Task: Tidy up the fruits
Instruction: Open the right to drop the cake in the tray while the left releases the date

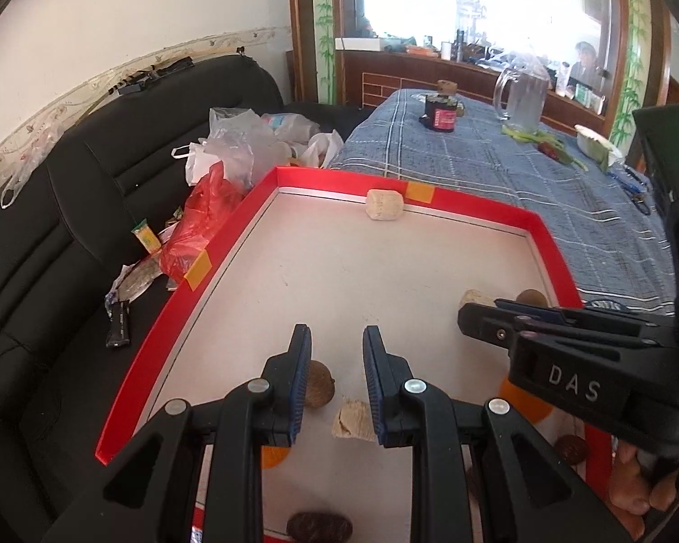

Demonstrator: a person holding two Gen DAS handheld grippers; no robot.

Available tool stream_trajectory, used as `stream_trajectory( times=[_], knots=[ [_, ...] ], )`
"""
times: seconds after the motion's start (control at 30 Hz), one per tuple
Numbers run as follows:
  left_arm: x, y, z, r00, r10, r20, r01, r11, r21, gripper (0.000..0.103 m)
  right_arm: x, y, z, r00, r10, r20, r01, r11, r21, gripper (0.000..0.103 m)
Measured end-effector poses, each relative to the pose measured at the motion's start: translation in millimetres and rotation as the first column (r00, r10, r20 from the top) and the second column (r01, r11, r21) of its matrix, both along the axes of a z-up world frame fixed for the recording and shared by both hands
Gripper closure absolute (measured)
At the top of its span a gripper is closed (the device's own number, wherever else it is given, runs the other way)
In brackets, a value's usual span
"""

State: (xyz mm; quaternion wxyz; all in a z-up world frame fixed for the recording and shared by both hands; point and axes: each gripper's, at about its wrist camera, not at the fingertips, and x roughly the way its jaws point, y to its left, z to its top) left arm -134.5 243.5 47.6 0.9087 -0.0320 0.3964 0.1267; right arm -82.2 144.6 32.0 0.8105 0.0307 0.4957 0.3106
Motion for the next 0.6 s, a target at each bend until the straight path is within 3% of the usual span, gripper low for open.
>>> stream_trajectory(
  times=[0.17,0.43,0.5,0.57,0.6],
  knots=[
    [4,3,-2,0.999,0.024,-0.027,-0.023,0.999,0.029,0.080,2,6,0,1.000,0.004,0.006,-0.004,0.999,-0.043,0.076],
    [8,13,-10,0.997,0.047,-0.058,-0.048,0.999,-0.020,0.079,5,6,0,1.000,-0.002,0.004,0.002,0.998,-0.056,0.076],
    [5,12,-9,0.997,0.046,-0.056,-0.047,0.999,-0.024,0.074,5,6,0,1.000,0.001,0.006,-0.001,0.998,-0.057,0.076],
    [2,12,-6,0.998,0.053,-0.046,-0.054,0.998,-0.029,0.060,5,6,1,1.000,0.006,0.006,-0.005,0.998,-0.055,0.076],
    [-1,12,-4,0.997,0.063,-0.033,-0.064,0.998,-0.025,0.058,4,6,1,1.000,0.006,0.006,-0.006,0.999,-0.050,0.074]
  ],
)
